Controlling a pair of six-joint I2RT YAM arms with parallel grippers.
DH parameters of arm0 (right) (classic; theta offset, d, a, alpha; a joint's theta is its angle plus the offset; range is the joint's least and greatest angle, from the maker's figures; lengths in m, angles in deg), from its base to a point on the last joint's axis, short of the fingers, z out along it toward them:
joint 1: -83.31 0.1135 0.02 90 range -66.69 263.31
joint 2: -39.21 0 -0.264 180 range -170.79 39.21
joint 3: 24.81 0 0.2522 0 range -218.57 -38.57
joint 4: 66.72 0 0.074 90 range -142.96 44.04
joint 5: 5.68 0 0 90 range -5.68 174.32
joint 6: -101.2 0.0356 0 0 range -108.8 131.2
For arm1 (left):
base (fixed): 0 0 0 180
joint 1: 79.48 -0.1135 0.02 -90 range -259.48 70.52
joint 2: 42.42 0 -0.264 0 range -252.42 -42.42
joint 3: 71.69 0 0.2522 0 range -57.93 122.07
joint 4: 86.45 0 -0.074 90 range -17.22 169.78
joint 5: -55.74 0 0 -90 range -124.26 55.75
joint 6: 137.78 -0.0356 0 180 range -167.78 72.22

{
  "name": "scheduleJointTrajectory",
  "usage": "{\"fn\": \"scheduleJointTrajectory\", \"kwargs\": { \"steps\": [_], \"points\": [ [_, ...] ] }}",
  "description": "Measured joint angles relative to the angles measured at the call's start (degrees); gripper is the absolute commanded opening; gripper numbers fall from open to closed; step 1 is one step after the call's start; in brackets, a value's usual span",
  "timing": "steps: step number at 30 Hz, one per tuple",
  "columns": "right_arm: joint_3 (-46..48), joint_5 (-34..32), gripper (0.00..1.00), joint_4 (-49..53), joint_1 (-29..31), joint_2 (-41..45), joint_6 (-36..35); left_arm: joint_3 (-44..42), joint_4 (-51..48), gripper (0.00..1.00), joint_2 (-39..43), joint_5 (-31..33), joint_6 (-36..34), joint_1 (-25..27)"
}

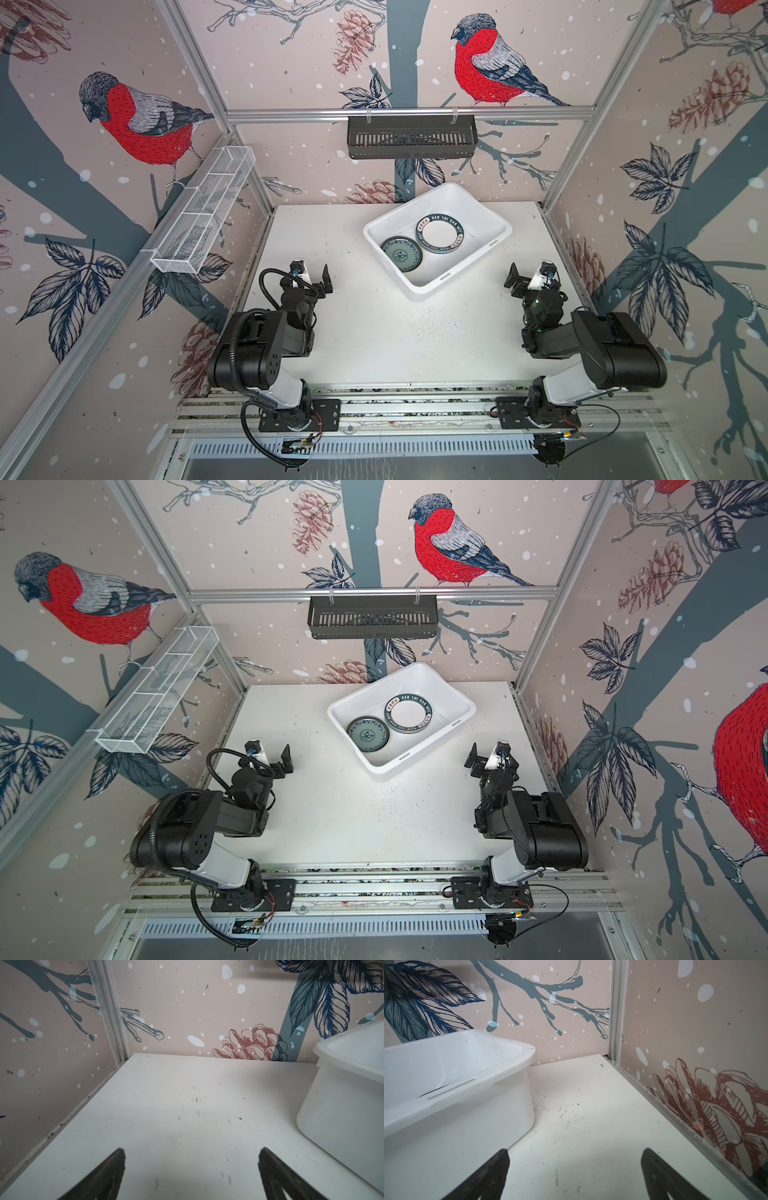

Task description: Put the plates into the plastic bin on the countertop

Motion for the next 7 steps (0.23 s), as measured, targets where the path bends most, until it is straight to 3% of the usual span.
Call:
{"fn": "scheduleJointTrajectory", "kwargs": {
  "steps": [7],
  "points": [
    [-0.61,-1.49,1.0,1.57,1.01,-0.22,-0.63,0.42,-1.42,0.99,-0.04,0.26,-0.35,0.46]
  ]
}}
